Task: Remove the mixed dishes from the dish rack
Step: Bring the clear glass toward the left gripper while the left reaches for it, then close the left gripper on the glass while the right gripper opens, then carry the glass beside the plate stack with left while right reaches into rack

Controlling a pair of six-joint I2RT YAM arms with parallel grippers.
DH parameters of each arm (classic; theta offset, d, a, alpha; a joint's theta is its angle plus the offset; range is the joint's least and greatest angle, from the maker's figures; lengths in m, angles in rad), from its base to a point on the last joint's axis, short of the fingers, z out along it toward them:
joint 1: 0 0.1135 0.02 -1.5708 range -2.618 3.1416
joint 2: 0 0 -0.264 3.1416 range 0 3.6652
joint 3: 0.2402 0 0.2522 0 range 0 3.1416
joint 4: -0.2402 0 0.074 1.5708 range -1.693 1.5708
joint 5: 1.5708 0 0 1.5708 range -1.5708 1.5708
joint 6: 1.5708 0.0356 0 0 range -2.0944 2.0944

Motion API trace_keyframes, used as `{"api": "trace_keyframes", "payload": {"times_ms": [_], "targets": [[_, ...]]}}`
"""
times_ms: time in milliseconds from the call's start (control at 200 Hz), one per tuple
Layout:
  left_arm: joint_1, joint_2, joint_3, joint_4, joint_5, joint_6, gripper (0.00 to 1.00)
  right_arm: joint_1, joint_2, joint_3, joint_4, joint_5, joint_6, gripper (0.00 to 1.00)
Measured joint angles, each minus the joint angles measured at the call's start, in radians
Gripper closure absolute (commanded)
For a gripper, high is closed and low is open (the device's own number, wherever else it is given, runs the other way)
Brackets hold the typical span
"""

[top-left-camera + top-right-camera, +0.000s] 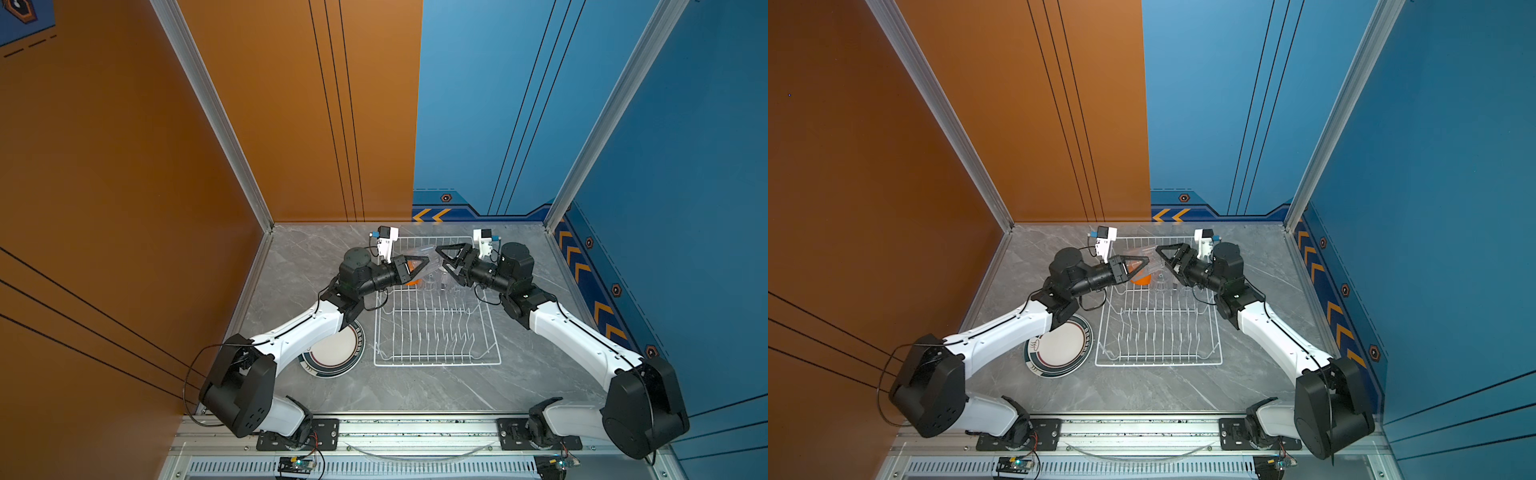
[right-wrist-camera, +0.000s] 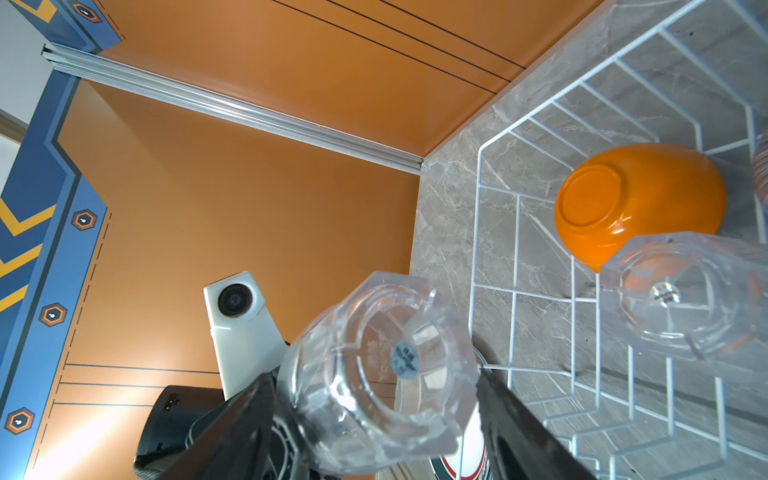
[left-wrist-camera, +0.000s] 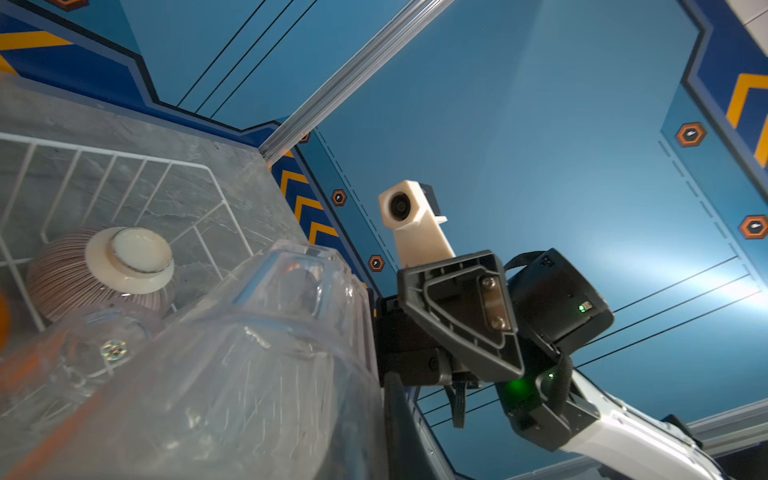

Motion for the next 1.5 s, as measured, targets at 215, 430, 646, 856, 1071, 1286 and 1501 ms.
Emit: {"api": "trace_keyframes", "payload": {"times_ms": [215, 430, 646, 856, 1071, 1286, 1501], "targets": [[0.000, -0.015, 0.004, -0.160, -0.059, 0.083, 1.00, 0.000, -0.003, 0.000, -0.044, 0.009, -0.054, 0.13], [0.008, -0.086, 0.092, -0.448, -0.215, 0.241, 1.00, 0.019, -0.114, 0.022, -0.301, 0.178, -0.228, 0.11], [0.079, -0.092, 0.263, -0.758, -0.462, 0.376, 1.00, 0.045, -0.192, 0.108, -0.507, 0.366, -0.401, 0.08], [0.223, -0.087, 0.277, -1.013, -0.616, 0.447, 1.00, 0.040, -0.175, 0.135, -0.643, 0.450, -0.530, 0.06], [0.330, -0.056, 0.276, -1.160, -0.644, 0.479, 1.00, 0.030, -0.109, 0.135, -0.705, 0.481, -0.603, 0.05], [0.402, 0.017, 0.277, -1.228, -0.634, 0.506, 1.00, 0.042, -0.061, 0.135, -0.737, 0.505, -0.657, 0.05], [0.442, 0.095, 0.298, -1.282, -0.628, 0.529, 1.00, 0.082, -0.017, 0.135, -0.747, 0.531, -0.687, 0.04]]}}
